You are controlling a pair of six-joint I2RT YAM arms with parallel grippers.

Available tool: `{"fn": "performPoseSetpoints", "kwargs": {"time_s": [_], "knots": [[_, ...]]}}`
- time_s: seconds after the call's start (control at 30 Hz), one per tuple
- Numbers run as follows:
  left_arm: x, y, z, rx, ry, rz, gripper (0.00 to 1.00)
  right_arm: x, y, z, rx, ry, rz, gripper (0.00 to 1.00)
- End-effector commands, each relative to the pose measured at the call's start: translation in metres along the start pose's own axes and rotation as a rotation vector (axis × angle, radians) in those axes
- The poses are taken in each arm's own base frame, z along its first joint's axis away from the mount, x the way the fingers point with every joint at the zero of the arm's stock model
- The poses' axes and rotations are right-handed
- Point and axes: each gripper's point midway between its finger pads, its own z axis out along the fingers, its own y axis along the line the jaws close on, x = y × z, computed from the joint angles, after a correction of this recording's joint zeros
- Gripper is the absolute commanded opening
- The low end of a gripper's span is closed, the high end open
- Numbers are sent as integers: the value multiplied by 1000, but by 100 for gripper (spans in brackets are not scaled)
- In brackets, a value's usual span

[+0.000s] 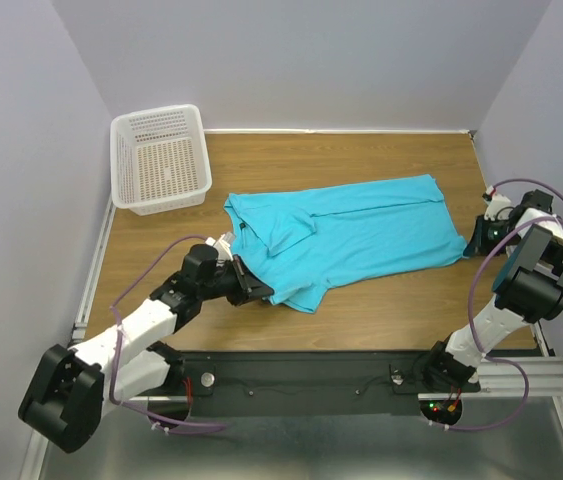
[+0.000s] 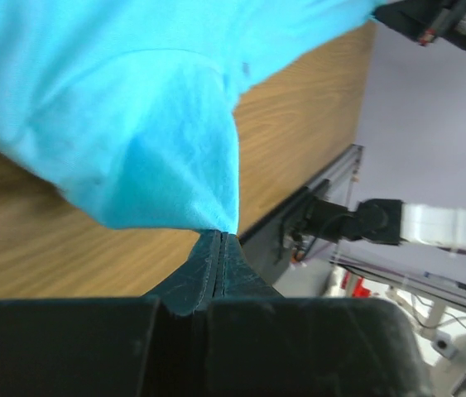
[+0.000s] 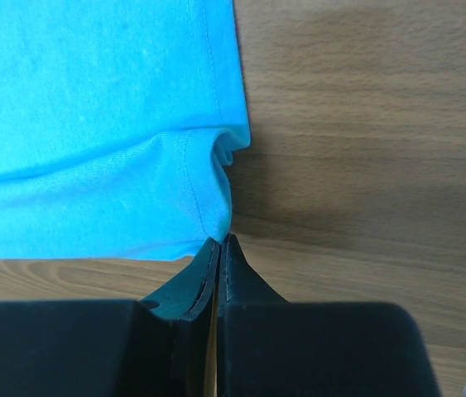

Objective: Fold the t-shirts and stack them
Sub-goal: Fold the tshirt

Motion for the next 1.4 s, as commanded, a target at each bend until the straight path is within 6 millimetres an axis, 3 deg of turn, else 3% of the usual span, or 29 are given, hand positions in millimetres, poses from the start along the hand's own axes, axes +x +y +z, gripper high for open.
{"fn": "performPoseSetpoints", "kwargs": {"time_s": [0.0, 0.43, 0.73, 0.9, 1.17, 1.37], "knots": [[4, -35, -13, 104, 41, -32, 0, -25, -4, -14, 15, -69, -15, 1], [-41, -70, -20, 203, -41, -56, 0, -43, -6, -19, 12, -106, -11, 0], [-76, -69, -25, 214, -118, -58, 0, -54, -7, -11, -26, -118, 18, 1], [-80, -76, -27, 234, -120, -48, 0, -56, -10, -5, -33, -112, 27, 1], [-76, -104, -44, 318, -98, -54, 0, -59, -10, -2, -49, -116, 36, 1], [-67, -99, -48, 321, -86, -86, 0, -60, -9, -1, -61, -119, 43, 1]]}}
